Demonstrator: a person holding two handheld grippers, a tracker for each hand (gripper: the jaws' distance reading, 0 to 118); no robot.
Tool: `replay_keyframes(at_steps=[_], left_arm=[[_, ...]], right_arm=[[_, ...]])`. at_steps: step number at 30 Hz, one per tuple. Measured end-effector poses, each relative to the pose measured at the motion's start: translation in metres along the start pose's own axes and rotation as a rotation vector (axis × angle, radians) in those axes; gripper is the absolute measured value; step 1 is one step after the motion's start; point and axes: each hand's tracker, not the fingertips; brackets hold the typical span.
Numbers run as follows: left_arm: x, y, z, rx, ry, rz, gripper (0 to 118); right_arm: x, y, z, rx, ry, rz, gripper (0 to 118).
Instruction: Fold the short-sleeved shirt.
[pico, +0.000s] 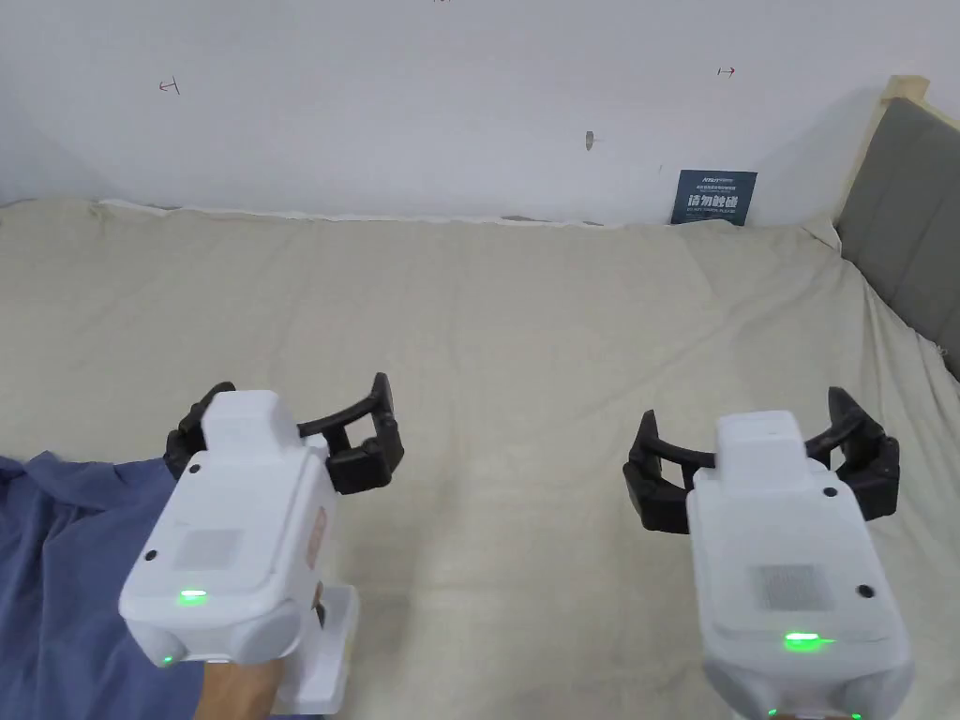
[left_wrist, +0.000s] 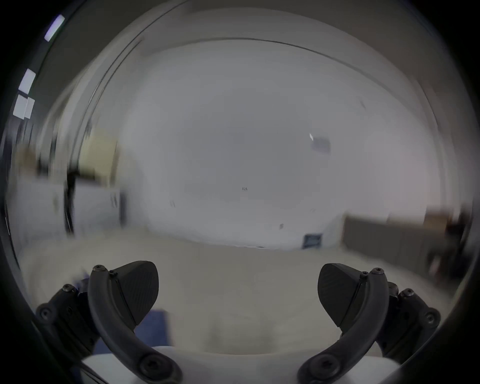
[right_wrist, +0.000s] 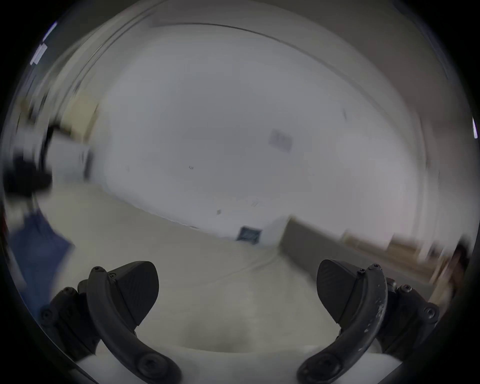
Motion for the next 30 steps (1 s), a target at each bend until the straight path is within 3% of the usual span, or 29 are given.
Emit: replay_keyframes(at_steps=[1,4,10,30], left_arm=[[0.006,-0.003,-0.001,0.002,0.024,-0.087,118],[0.012,-0.016,-0.002,-0.007,0.044,-0.187,118],[0.012,-0.023,0.0,-0.036,0.04,-0.152,118],[0.001,-0.02,-0.001,-0.038,0.038,-0.096,118]], right_arm=[[0.005,-0.004,-0.003,-0.027,0.032,-0.088,118],[0.012,-0.011,-0.008,-0.087,0.078,-0.187,118],[0.005,-0.013,-0.006,-0.066,0.056,-0.107,118],[0.002,-0.006,-0.003,-0.052,0.062,-0.091,118]])
